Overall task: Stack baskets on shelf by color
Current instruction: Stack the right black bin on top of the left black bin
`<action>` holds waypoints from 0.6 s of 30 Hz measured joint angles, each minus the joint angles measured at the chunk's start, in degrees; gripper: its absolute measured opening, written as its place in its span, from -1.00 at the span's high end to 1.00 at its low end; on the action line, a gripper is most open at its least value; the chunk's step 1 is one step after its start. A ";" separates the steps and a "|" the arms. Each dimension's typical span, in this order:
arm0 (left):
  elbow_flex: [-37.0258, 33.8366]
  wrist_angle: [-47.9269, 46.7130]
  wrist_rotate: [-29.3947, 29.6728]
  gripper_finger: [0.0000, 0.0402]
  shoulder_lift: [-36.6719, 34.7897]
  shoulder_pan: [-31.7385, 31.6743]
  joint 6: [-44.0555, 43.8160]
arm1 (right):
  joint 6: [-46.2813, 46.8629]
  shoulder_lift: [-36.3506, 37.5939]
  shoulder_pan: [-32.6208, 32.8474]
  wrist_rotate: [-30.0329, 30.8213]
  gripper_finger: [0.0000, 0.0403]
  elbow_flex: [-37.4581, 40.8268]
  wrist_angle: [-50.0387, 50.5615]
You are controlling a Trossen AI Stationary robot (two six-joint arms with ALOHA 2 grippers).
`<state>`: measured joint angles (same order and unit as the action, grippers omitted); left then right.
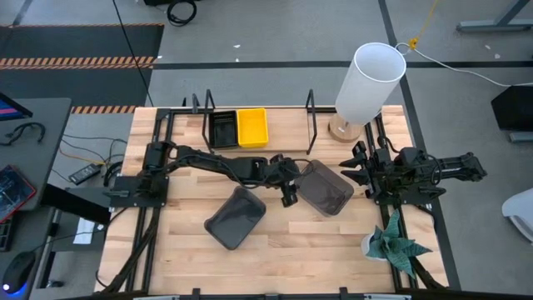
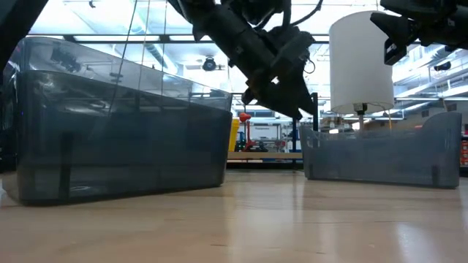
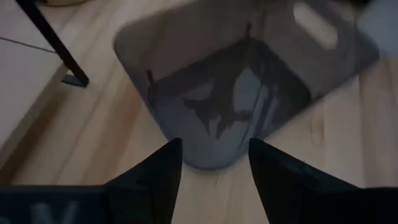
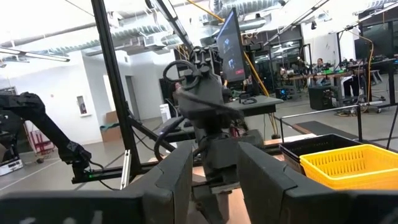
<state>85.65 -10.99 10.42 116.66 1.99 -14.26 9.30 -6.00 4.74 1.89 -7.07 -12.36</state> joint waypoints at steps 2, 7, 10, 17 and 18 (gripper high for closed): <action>0.07 2.22 0.15 0.04 0.95 -0.31 -2.73 | 0.00 0.01 0.01 -0.02 0.35 0.00 -0.02; -0.04 2.52 0.25 -0.01 3.17 -0.97 -6.05 | 0.00 0.01 0.00 0.00 0.35 0.00 0.00; -0.04 2.34 0.28 -0.04 3.11 -1.24 -5.69 | 0.00 0.01 0.00 -0.02 0.35 0.00 0.00; 0.01 1.82 0.00 0.09 3.10 -1.24 0.18 | 0.00 0.02 0.00 0.00 0.35 0.00 0.00; 0.05 1.22 -0.28 0.15 3.02 -1.24 1.30 | 0.00 0.01 0.01 -0.01 0.35 0.00 0.00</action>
<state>85.69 -9.78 10.14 119.68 0.75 -12.96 9.30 -5.98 4.75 1.87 -7.07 -12.36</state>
